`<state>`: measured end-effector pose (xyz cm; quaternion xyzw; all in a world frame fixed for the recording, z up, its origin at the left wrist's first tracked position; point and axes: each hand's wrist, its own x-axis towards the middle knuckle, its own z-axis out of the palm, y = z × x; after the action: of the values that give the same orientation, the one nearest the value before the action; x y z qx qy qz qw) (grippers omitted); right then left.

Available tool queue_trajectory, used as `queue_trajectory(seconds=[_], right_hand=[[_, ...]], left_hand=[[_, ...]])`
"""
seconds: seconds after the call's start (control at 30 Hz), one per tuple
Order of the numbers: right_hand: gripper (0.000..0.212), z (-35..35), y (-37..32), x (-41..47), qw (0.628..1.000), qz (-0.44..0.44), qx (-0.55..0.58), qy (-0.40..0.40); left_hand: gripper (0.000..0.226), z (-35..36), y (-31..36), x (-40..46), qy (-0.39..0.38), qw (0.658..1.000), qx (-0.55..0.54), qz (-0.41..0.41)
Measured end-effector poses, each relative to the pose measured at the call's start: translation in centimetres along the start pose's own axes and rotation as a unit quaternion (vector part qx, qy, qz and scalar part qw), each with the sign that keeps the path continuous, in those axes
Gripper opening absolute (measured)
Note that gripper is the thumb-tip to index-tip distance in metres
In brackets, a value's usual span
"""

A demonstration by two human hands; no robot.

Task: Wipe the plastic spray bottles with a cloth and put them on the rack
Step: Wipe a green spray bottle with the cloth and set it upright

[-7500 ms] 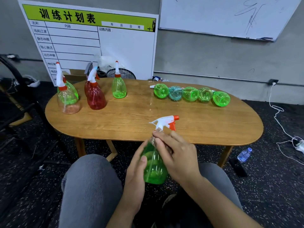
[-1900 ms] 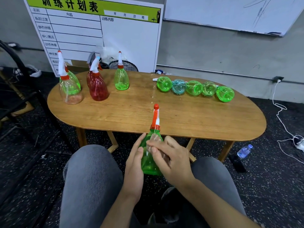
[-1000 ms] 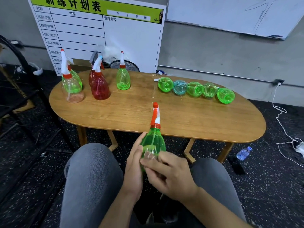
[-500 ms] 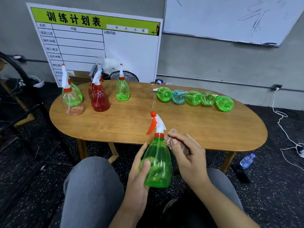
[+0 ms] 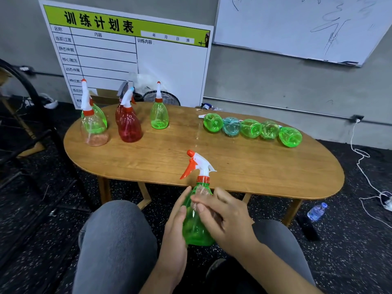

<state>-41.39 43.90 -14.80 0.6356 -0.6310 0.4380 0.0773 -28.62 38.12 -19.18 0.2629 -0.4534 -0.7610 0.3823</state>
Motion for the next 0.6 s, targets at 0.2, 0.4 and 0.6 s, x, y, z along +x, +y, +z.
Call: queue_trajectory(seconds=[0.2, 0.4, 0.6], right_hand=[[0.019, -1.1, 0.0, -3.3, 0.97, -0.223, -0.07, -0.069], [0.024, -1.7, 0.3, -0.2, 0.999, -0.03, 0.027, 0.033], [0.03, -0.2, 0.7, 2.0, 0.997, 0.075, 0.006, -0.013]], left_hand=[[0.045, 0.2, 0.3, -0.5, -0.011, 1.0, -0.008, -0.001], [0.053, 0.6, 1.2, -0.4, -0.008, 1.0, -0.01, 0.012], [0.047, 0.0, 0.6, -0.2, -0.013, 1.0, 0.001, 0.013]])
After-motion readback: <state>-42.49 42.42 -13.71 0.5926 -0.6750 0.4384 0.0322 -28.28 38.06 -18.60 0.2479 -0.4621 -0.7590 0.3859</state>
